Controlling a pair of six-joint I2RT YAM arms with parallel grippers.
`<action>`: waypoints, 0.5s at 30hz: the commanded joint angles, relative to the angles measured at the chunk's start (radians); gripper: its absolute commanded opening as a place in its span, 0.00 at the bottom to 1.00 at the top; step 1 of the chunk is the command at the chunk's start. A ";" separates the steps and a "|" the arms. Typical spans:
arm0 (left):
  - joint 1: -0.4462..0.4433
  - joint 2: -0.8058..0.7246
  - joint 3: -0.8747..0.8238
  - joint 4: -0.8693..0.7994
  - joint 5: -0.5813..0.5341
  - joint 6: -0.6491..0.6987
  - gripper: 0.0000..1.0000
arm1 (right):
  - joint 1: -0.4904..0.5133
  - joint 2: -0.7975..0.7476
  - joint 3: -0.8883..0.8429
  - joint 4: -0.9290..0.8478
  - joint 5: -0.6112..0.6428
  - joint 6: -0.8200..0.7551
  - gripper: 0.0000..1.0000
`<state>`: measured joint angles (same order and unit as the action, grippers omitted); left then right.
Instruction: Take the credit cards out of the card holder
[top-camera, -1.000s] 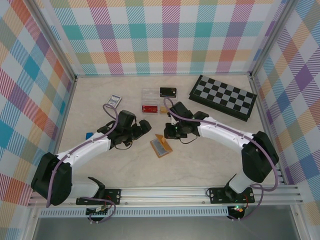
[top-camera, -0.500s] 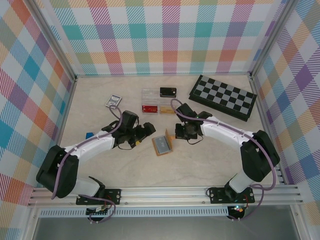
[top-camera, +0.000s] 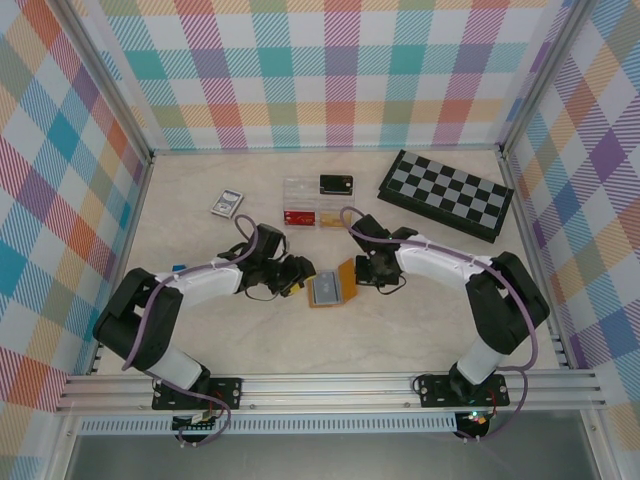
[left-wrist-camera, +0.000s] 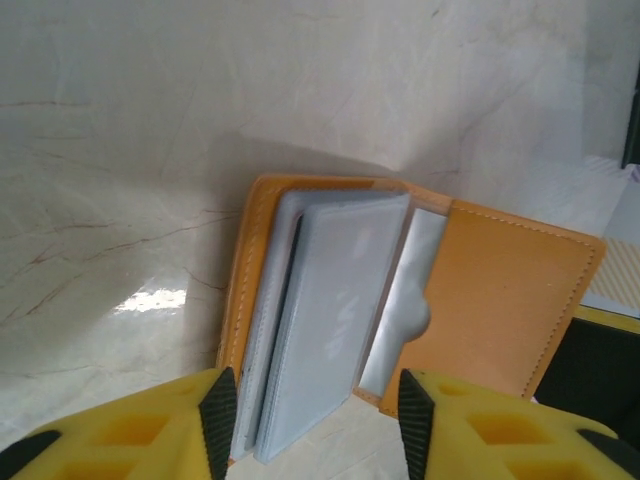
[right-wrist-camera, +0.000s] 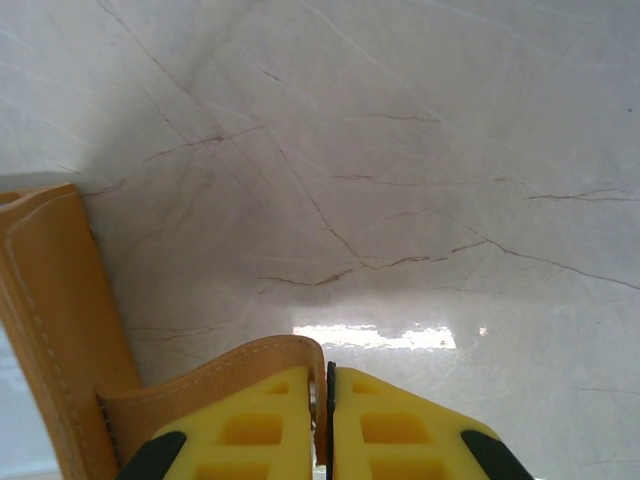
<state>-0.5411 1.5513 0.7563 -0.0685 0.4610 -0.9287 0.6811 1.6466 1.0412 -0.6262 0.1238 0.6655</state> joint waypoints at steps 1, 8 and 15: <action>-0.013 0.034 0.037 0.003 0.045 0.005 0.44 | -0.003 0.018 -0.010 0.005 0.005 -0.009 0.10; -0.017 0.060 0.055 -0.005 0.048 0.013 0.32 | -0.003 0.039 -0.010 0.014 -0.015 -0.012 0.10; -0.017 0.080 0.069 -0.026 0.061 0.037 0.30 | -0.003 0.048 -0.009 0.022 -0.028 -0.016 0.09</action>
<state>-0.5484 1.6161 0.7910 -0.0757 0.4973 -0.9211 0.6804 1.6749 1.0412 -0.6109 0.1150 0.6651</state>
